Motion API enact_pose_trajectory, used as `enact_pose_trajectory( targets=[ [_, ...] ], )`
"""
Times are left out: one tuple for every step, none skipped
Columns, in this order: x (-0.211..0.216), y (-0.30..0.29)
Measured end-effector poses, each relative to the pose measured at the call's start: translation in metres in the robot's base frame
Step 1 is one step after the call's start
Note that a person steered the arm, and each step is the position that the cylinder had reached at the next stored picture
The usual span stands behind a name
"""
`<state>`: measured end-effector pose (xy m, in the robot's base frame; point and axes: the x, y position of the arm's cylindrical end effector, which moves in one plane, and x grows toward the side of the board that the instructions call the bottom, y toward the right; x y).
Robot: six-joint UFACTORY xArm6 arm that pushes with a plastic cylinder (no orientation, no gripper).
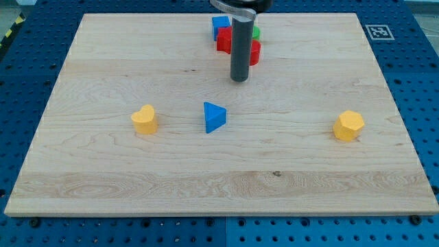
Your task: Push the red circle into the green circle
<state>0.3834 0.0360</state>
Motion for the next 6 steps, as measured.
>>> enact_pose_trajectory(
  targets=[
    [-0.011,0.019],
    [-0.025,0.025],
    [-0.041,0.025],
    [-0.046,0.026],
    [-0.035,0.027],
    [-0.006,0.028]
  ],
)
